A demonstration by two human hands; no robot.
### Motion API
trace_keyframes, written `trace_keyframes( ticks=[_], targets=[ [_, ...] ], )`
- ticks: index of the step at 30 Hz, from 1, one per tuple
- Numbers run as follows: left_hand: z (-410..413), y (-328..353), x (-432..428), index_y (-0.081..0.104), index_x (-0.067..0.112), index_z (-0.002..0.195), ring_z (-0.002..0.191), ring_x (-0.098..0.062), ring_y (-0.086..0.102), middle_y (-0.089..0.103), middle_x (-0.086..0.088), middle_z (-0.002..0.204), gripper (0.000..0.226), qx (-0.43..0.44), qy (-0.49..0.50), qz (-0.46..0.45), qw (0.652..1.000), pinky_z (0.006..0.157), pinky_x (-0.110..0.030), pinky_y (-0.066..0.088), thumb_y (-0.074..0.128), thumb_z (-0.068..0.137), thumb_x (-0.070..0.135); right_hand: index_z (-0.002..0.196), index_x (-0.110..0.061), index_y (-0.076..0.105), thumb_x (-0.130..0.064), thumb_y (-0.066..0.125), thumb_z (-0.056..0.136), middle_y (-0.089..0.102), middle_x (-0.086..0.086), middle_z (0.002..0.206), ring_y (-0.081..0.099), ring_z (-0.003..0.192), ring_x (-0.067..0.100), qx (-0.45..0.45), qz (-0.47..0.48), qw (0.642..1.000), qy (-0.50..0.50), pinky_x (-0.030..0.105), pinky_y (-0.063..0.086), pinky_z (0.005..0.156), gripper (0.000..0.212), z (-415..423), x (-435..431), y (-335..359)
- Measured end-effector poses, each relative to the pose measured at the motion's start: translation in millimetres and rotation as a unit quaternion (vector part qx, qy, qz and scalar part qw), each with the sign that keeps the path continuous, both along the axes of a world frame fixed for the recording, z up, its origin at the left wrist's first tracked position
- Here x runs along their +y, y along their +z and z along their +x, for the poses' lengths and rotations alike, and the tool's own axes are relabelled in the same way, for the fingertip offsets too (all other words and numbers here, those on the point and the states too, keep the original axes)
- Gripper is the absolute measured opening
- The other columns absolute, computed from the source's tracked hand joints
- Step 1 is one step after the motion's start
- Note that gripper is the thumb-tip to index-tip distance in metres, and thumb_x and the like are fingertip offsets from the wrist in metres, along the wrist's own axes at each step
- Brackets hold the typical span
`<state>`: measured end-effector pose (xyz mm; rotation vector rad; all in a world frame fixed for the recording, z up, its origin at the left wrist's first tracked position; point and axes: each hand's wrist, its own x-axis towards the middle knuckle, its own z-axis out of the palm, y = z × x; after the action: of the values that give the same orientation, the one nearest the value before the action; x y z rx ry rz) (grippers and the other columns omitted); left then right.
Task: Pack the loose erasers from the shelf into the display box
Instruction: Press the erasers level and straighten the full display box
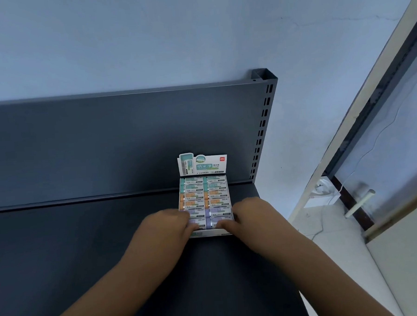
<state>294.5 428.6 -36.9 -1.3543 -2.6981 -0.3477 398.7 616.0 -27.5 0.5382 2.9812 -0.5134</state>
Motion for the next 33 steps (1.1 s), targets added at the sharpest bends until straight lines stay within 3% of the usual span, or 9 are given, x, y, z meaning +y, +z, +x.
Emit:
trace_keyframes(
  ticks=[3,7,13,17,21,22,26,29,33],
  targets=[
    [-0.1,-0.4,2.4,0.069,0.020,0.077,0.059,-0.014,0.062,0.067,0.004,0.075,0.018,0.019,-0.035,-0.077,0.996,0.049,-0.028,0.053,0.086,0.075,0.027,0.099,-0.014,0.066,-0.058,0.050,0.096,0.052,0.000,0.084,0.053,0.080,0.017,-0.037,0.031,0.999,0.023,0.029,0.043,0.067,0.047,-2.3,-0.5,4.7],
    [-1.0,-19.9,5.8,0.070,0.017,0.093,0.066,-0.019,0.064,0.065,-0.002,0.087,0.024,0.027,-0.013,-0.130,0.991,0.053,-0.029,0.053,0.076,0.071,0.008,0.102,-0.012,0.064,-0.055,0.047,0.099,0.046,0.001,0.085,0.052,0.082,0.019,-0.044,0.054,0.997,0.025,0.031,0.047,0.073,0.046,-3.2,-6.2,3.9],
    [6.0,-20.8,6.9,0.075,0.004,0.086,0.039,-0.022,0.054,0.065,-0.009,0.069,0.058,0.067,0.002,-0.087,0.994,0.033,-0.027,0.041,0.088,0.031,-0.002,0.089,-0.016,0.056,-0.054,0.047,0.100,0.043,-0.001,0.080,0.049,0.080,0.018,-0.028,0.055,0.998,0.009,0.030,0.041,0.069,0.041,-2.5,-9.0,2.8],
    [6.7,-16.3,7.1,0.072,0.009,0.078,0.036,-0.021,0.050,0.060,-0.005,0.063,0.048,0.057,0.006,-0.092,0.994,0.033,-0.025,0.036,0.090,0.034,0.003,0.099,-0.014,0.063,-0.050,0.047,0.101,0.048,0.000,0.088,0.049,0.081,0.017,-0.010,0.039,0.999,-0.003,0.028,0.040,0.070,0.040,-0.7,-9.7,-2.2],
    [9.2,-10.9,-4.1,0.068,0.018,0.093,0.059,-0.020,0.062,0.067,0.001,0.083,0.016,-0.007,0.005,-0.022,1.000,0.048,-0.031,0.052,0.074,0.083,0.028,0.095,-0.020,0.061,-0.052,0.049,0.099,0.046,-0.005,0.086,0.050,0.080,0.013,0.018,0.005,1.000,-0.023,0.026,0.040,0.069,0.034,5.3,-6.1,-6.0],
    [10.4,-8.0,-5.5,0.068,0.020,0.102,0.067,-0.018,0.065,0.069,0.002,0.091,0.021,-0.017,0.015,0.005,1.000,0.053,-0.032,0.054,0.067,0.089,0.035,0.097,-0.023,0.061,-0.053,0.049,0.098,0.046,-0.007,0.086,0.051,0.081,0.012,0.030,0.000,0.999,-0.028,0.027,0.043,0.069,0.032,6.5,-5.2,-6.6],
    [4.5,-4.9,-1.6,0.062,0.014,0.127,0.101,-0.021,0.066,0.065,-0.002,0.127,0.042,0.011,0.017,0.052,0.998,0.083,-0.034,0.058,0.058,0.094,0.040,0.131,-0.036,0.048,-0.050,0.047,0.098,0.048,-0.011,0.117,0.054,0.105,0.011,0.124,-0.006,0.991,-0.038,0.029,0.052,0.086,0.036,5.2,-4.0,-9.0],
    [-11.5,-7.7,11.0,0.060,0.009,0.132,0.122,-0.027,0.057,0.059,-0.008,0.137,0.049,0.027,-0.006,0.048,0.998,0.105,-0.038,0.048,0.041,0.098,0.039,0.150,-0.028,0.033,-0.047,0.042,0.102,0.039,-0.009,0.148,0.040,0.132,0.014,0.158,0.019,0.987,-0.004,0.035,0.045,0.108,0.052,-4.9,-4.9,-13.4],
    [-35.2,-13.9,27.1,0.049,0.007,0.144,0.139,-0.028,0.045,0.050,-0.011,0.149,0.057,0.015,-0.031,0.029,0.999,0.117,-0.041,0.038,0.032,0.099,0.038,0.155,-0.019,0.031,-0.043,0.038,0.103,0.031,-0.001,0.160,0.027,0.147,0.018,0.158,0.051,0.986,0.025,0.040,0.031,0.119,0.058,-20.5,-4.5,-18.7]
  ],
)
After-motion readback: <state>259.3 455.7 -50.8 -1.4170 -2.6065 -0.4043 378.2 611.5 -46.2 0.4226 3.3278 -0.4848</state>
